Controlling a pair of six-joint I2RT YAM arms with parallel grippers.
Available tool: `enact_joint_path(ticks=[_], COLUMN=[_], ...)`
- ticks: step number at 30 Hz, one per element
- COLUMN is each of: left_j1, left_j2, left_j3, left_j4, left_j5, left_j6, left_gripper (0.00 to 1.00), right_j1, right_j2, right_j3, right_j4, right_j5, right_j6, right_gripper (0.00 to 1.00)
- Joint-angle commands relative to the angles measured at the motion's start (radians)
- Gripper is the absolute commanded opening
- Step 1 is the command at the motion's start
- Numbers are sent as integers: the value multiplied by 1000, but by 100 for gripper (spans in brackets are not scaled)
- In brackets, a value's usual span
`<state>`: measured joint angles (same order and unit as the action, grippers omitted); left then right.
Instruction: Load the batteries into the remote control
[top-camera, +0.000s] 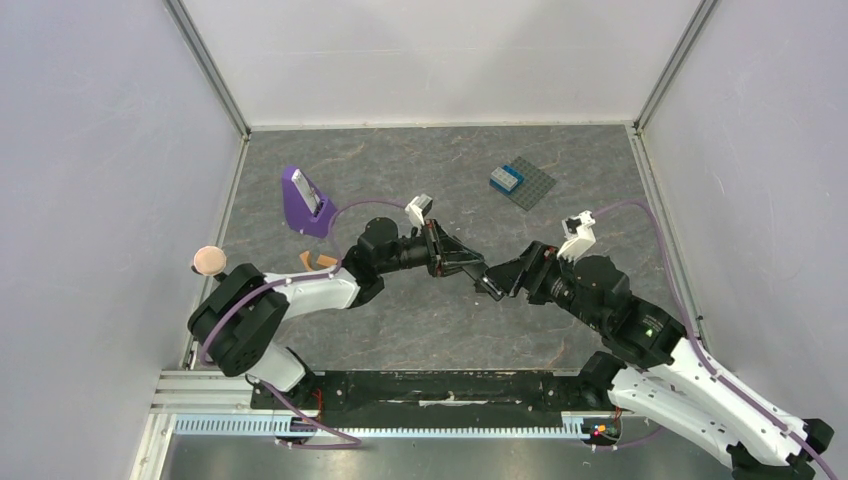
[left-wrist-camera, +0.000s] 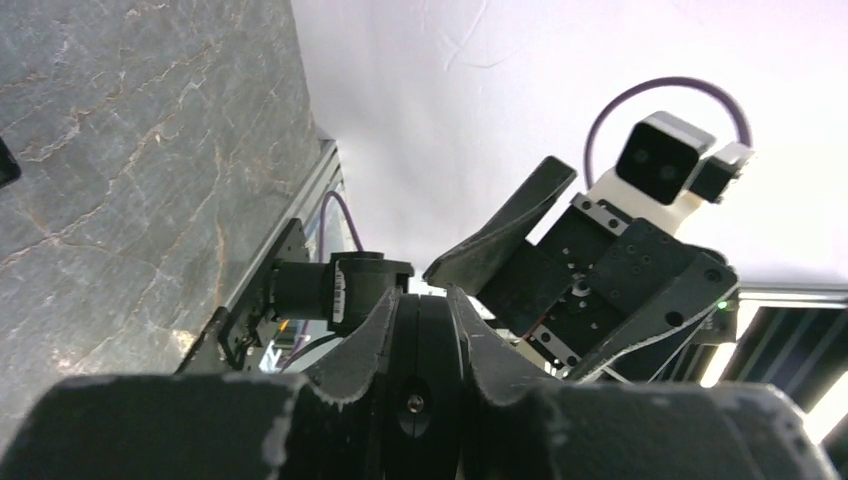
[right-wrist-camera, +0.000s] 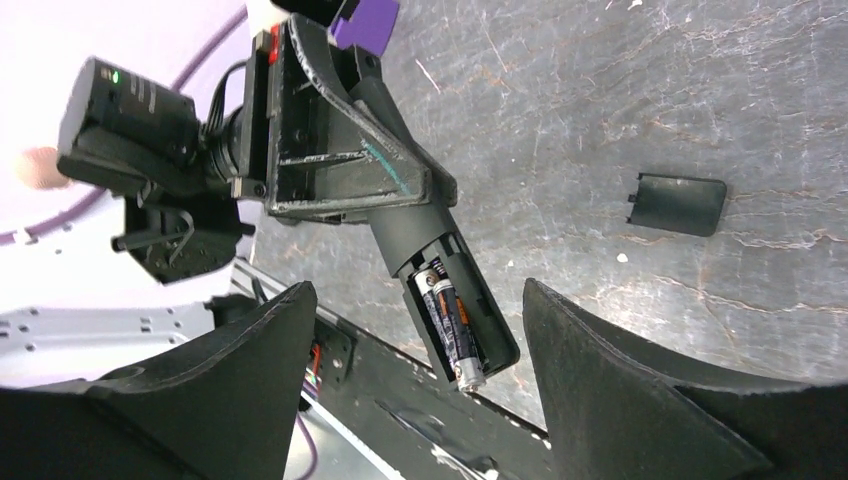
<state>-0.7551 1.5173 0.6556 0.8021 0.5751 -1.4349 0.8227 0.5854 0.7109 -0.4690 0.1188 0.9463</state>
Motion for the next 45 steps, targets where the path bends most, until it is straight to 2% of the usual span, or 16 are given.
enact_joint_path(ticks=[1,5,13,19,23,40,45], left_j1=[-4,-3,-3,-3,-2,0,0], left_j2=[-53,-86,-177,-244,-281,-323,-333], left_j3=[37,36,14,5,8,4,-5], left_j4=[55,55,49,0,-39,-94,-70], left_j5=[-60,-94,-168,-190,-203,-228,-242], left_j6=[-116,-157,-197,-194,-182,-170,-208], left_gripper=[2,2,2,2,2,2,2], right_j1=[1,1,1,1,1,2,1], right_j2=[-44,-98,-137,-182,-183,-219,-264], right_j3=[-27,-57,-102,-173,-181,-196,-271], right_j4=[110,140,181,366,418,492,544], right_j5=[104,148,120,72,50,37,37], right_j6=[117,156,202,249,255,273,313], right_gripper=[78,79,80,79,80,82,76])
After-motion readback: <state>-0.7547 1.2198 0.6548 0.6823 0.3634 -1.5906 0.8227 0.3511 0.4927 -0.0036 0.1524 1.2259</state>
